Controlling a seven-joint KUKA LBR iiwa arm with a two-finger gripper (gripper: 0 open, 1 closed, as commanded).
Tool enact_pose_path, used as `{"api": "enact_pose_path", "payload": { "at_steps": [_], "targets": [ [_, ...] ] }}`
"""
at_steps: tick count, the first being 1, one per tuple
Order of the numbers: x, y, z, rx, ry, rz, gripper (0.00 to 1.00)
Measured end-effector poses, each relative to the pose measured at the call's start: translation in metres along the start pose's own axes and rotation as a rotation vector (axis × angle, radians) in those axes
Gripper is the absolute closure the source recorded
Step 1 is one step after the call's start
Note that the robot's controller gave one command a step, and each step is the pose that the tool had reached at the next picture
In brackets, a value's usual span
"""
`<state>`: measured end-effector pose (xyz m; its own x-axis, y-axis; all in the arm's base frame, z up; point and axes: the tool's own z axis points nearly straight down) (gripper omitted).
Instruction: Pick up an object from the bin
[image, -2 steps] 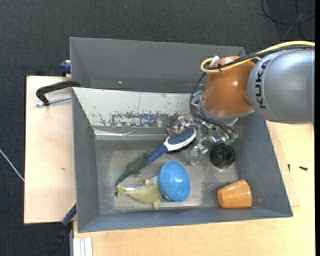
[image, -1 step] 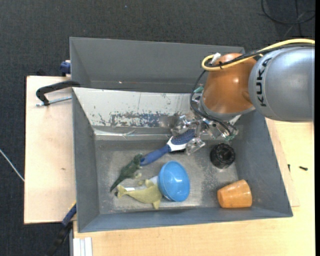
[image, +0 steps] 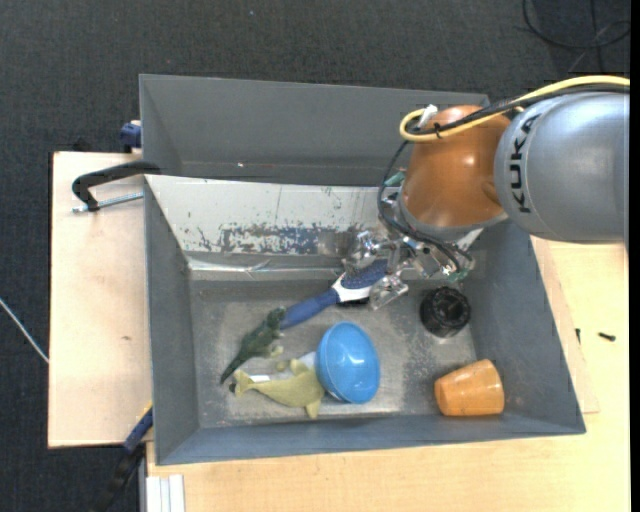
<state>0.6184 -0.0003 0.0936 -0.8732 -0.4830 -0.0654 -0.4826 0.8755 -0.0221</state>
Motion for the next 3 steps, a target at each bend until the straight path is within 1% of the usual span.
{"api": "enact_pose_path", "payload": {
  "at_steps": [1, 2, 3],
  "targets": [
    [-0.007, -0.001, -0.01, -0.015, 0.044, 0.0, 1.0],
    [-0.011, -0.002, -0.04, -0.019, 0.056, 0.001, 1.0],
    [-0.018, -0.004, -0.104, -0.017, 0.053, 0.002, 1.0]
  ]
}}
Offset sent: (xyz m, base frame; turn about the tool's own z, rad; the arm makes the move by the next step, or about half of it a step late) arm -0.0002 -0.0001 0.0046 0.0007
